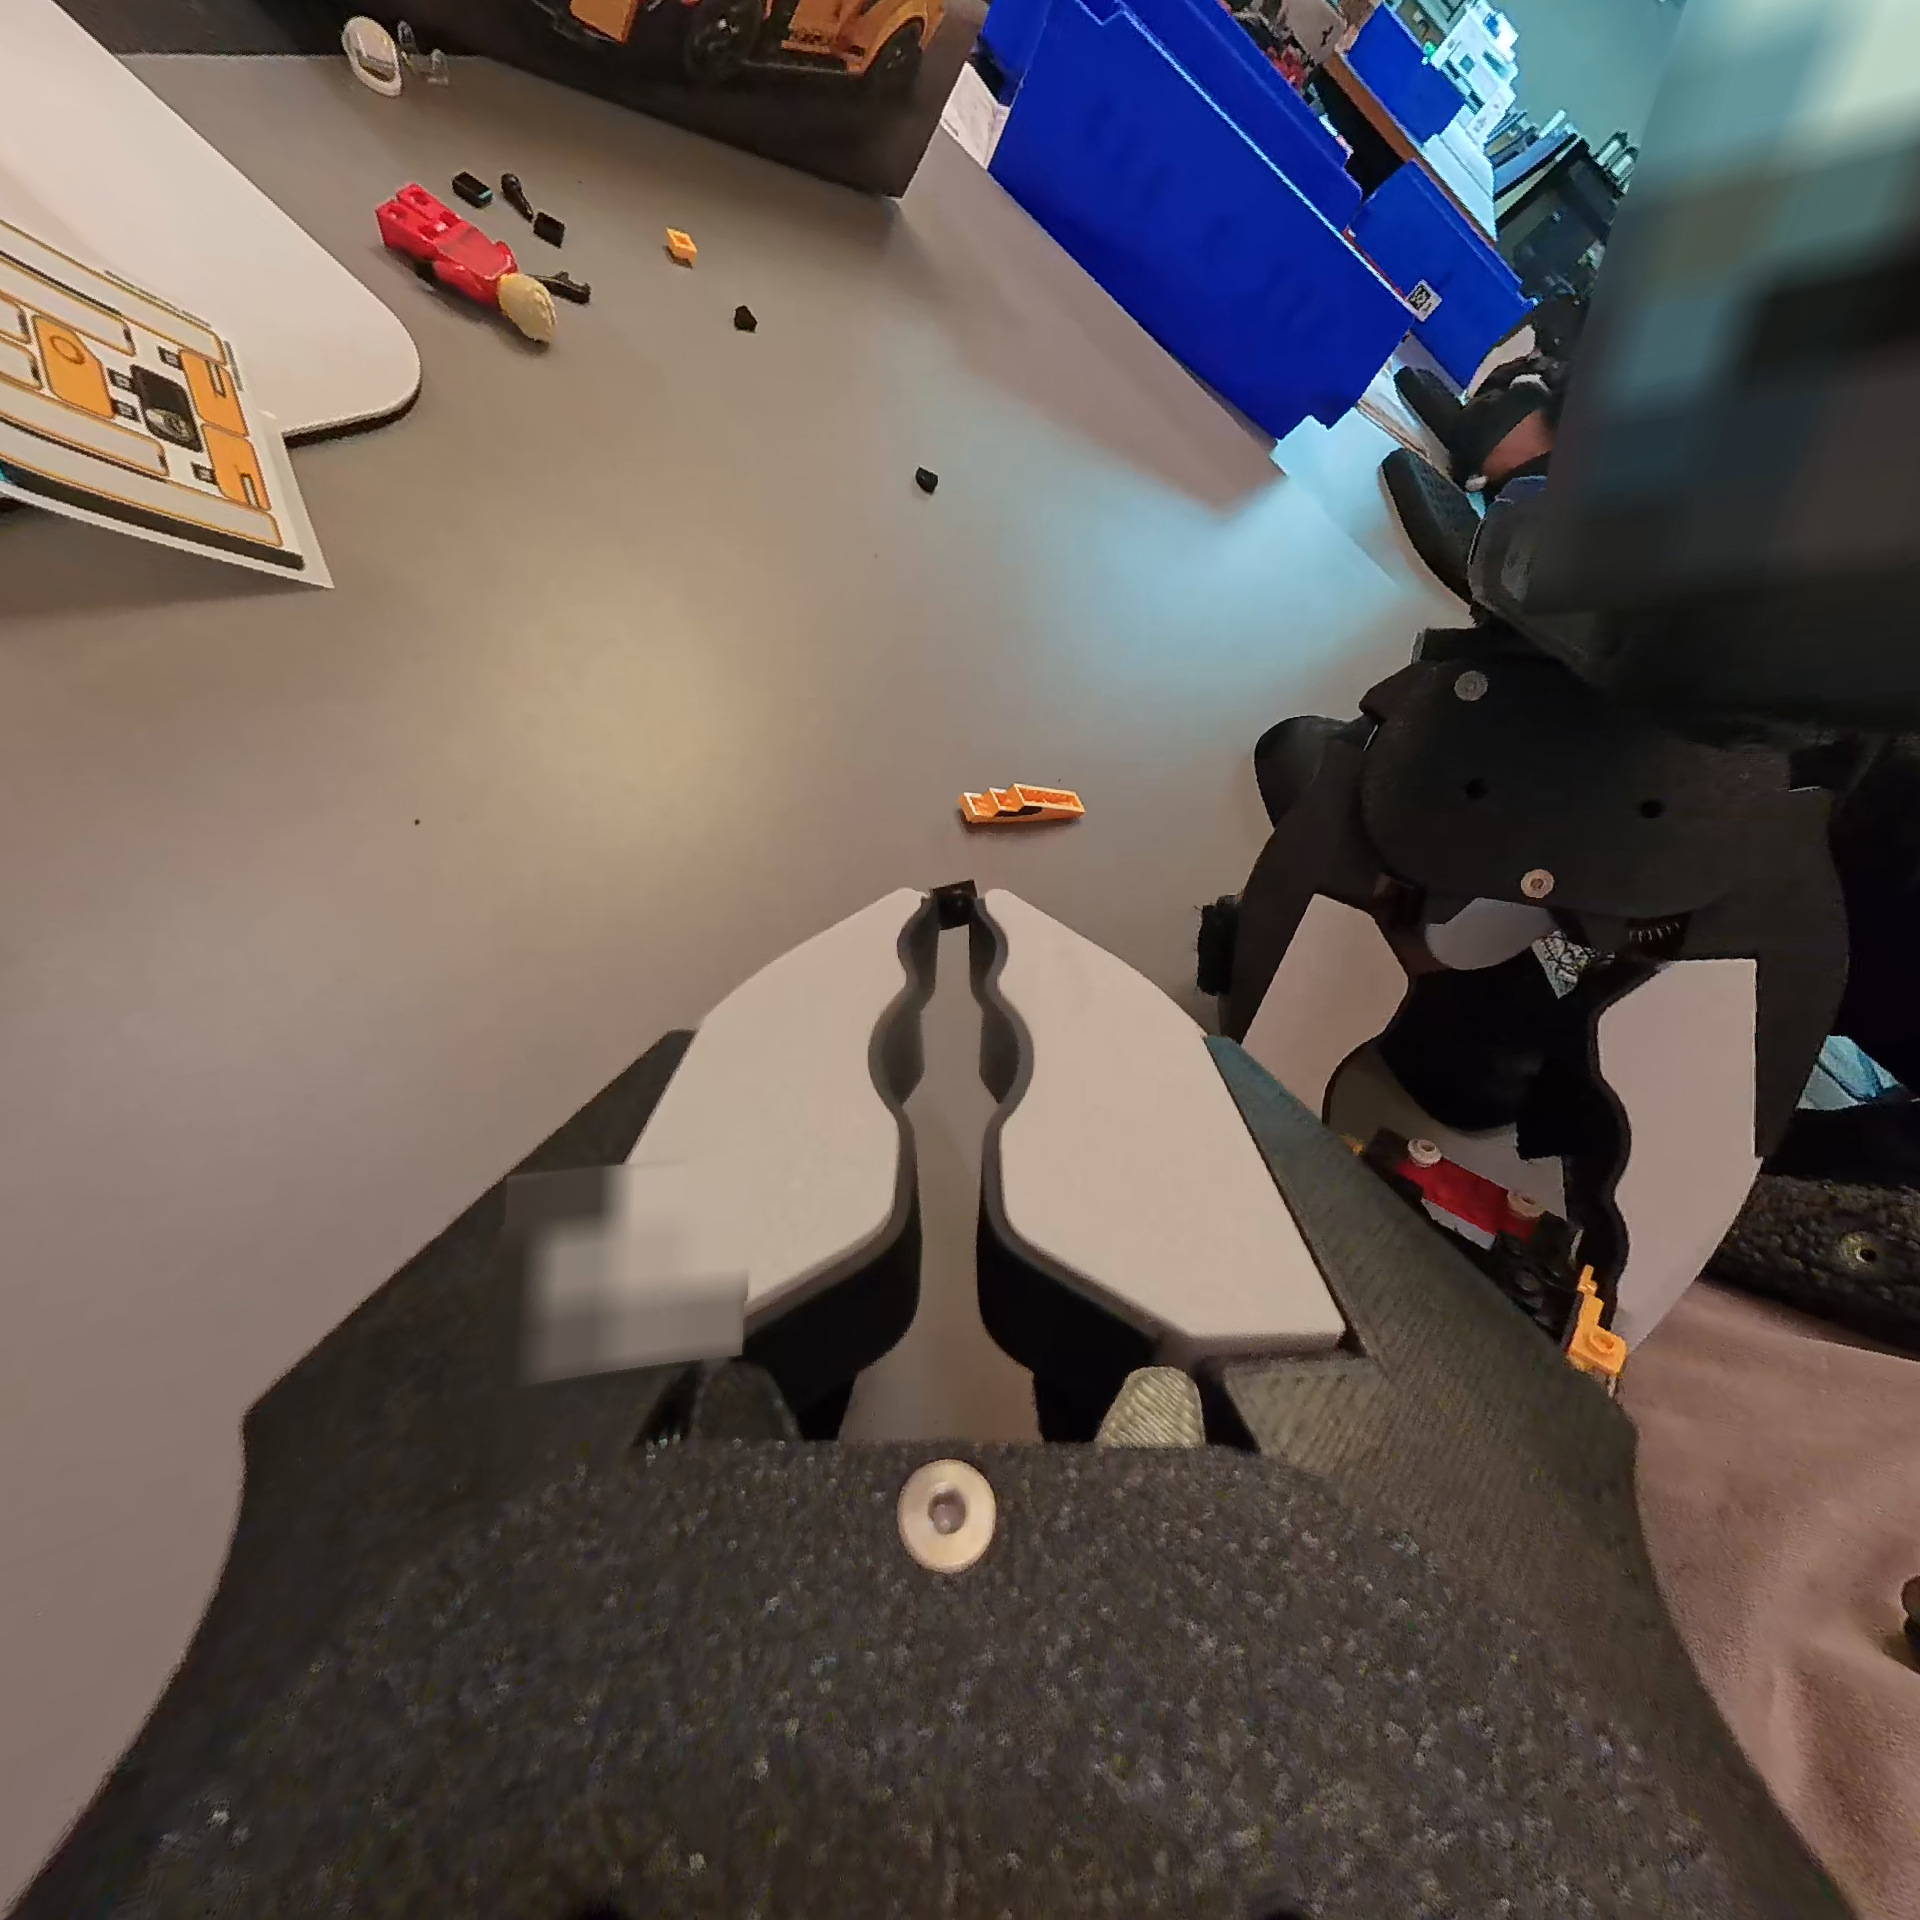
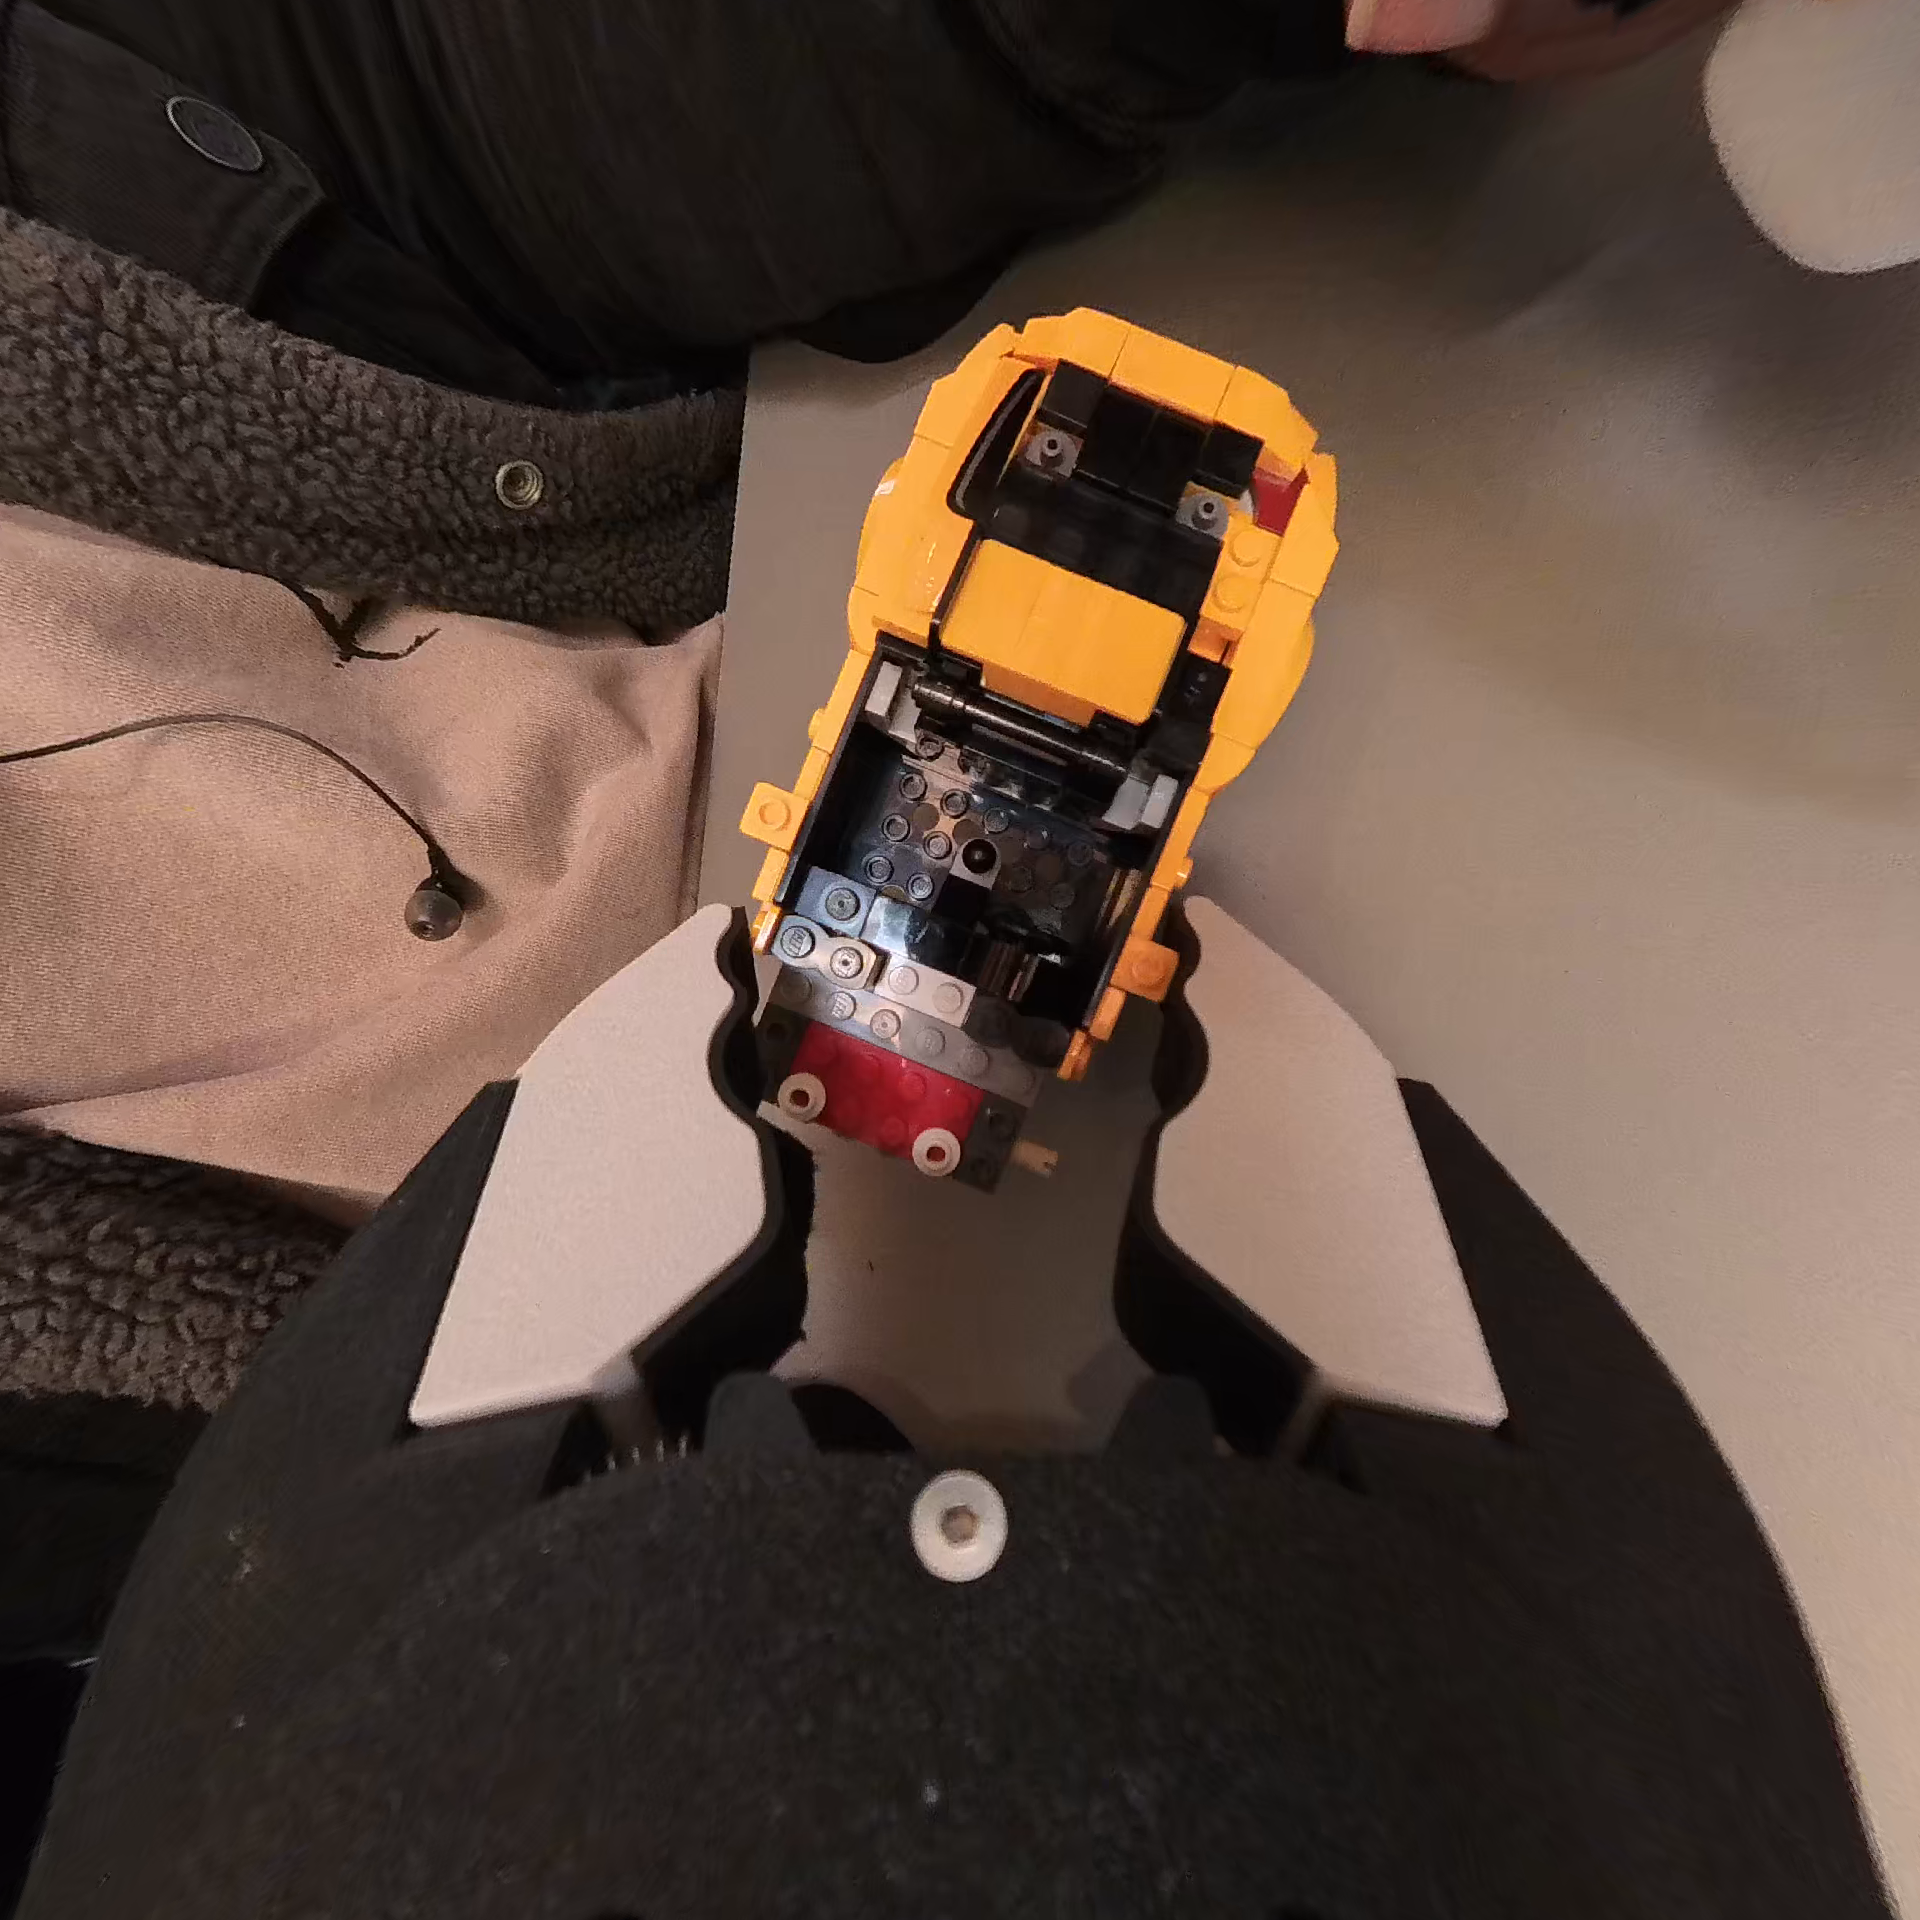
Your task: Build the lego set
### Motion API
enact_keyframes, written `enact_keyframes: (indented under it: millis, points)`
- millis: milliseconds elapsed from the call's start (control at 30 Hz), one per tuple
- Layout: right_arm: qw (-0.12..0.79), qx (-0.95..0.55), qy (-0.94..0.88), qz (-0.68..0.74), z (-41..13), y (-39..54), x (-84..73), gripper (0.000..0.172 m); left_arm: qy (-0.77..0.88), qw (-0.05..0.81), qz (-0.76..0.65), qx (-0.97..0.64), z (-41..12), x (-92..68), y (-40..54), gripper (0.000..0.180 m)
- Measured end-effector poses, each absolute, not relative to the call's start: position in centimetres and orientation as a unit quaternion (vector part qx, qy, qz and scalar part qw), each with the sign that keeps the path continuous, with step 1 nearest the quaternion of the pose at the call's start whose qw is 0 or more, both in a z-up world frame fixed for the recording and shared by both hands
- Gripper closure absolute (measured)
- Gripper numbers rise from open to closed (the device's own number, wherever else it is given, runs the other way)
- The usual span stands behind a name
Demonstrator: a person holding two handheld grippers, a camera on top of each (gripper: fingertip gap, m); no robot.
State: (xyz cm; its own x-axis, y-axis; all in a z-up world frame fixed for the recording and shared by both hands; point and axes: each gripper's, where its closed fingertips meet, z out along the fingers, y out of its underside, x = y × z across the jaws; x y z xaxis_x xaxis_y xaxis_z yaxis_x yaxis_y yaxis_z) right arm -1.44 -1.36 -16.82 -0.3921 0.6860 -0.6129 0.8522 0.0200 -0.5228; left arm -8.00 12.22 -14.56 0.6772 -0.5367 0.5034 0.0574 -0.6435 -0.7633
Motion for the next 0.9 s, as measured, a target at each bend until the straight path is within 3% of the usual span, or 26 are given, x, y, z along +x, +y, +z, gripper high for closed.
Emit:
enact_keyframes:
  millis: [267,533,667,800,900]
  points:
    - [0.069,0.52,0.739,-0.422,-17.2,-1.3,-1.1,0.097,0.146,0.392,-0.38,-0.825,-14.7,-7.8,12.1,0.175]
    - [-0.07,0.468,0.838,-0.272,-19.3,-0.6,-0.8,0.101,0.145,0.386,-0.389,-0.823,-14.9,-7.5,12.0,0.175]
    - [-0.11,0.473,0.832,-0.268,-18.4,-0.1,-0.7,0.098,0.15,0.382,-0.391,-0.824,-15.2,-7.1,11.9,0.175]
    - [-0.185,0.545,0.761,-0.298,-15.2,4.8,-0.3,0.108,0.151,0.38,-0.397,-0.822,-15.2,-6.7,11.8,0.175]
    - [-0.23,0.604,0.716,-0.262,-15.6,9.5,0.8,0.12,0.154,0.378,-0.396,-0.822,-15.3,-6.5,11.7,0.175]
